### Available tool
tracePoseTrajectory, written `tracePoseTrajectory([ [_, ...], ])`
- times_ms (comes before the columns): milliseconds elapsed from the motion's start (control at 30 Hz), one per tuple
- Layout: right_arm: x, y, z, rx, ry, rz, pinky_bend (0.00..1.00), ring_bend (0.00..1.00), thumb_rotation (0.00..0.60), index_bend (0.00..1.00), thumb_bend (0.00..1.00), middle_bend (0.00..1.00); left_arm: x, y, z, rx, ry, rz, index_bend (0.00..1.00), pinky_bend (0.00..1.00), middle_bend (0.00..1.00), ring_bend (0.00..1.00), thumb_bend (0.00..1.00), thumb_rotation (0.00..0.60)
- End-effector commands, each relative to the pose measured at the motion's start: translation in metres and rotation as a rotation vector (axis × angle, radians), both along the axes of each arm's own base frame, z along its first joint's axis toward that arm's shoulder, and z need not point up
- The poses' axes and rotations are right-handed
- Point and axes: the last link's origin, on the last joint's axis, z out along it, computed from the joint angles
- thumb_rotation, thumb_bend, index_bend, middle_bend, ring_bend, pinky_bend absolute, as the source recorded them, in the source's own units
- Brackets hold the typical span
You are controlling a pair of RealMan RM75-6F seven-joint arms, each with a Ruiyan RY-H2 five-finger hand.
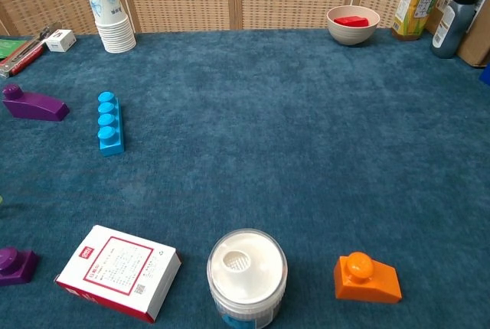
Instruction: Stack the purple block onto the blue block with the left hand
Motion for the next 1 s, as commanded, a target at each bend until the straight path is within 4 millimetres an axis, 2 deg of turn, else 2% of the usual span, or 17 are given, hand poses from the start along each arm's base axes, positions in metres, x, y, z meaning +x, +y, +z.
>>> tracePoseTrajectory([
  [33,0.0,0.0,0.001,-0.004,0.001,0.0,0.08,0.0,0.6,0.31,0.29,0.18,-0.001,0.004,-0.006,0.003,-0.018,0.01,0.26,0.0,0.05,0.0,0.32,0.6],
  [300,0.002,0.0,0.003,-0.017,0.004,-0.002,0.08,0.0,0.6,0.31,0.29,0.18,-0.002,0.017,-0.018,-0.004,-0.039,0.027,0.26,0.0,0.05,0.0,0.32,0.6],
  [733,0.002,0.006,0.009,-0.05,0.02,-0.027,0.08,0.0,0.6,0.31,0.29,0.18,0.0,0.04,-0.054,-0.055,-0.035,0.043,0.26,0.0,0.05,0.0,0.32,0.6],
  [1000,0.003,0.01,0.013,-0.071,0.031,-0.041,0.08,0.0,0.6,0.31,0.29,0.18,0.0,0.051,-0.066,-0.055,-0.048,0.055,0.31,0.0,0.05,0.0,0.32,0.6],
])
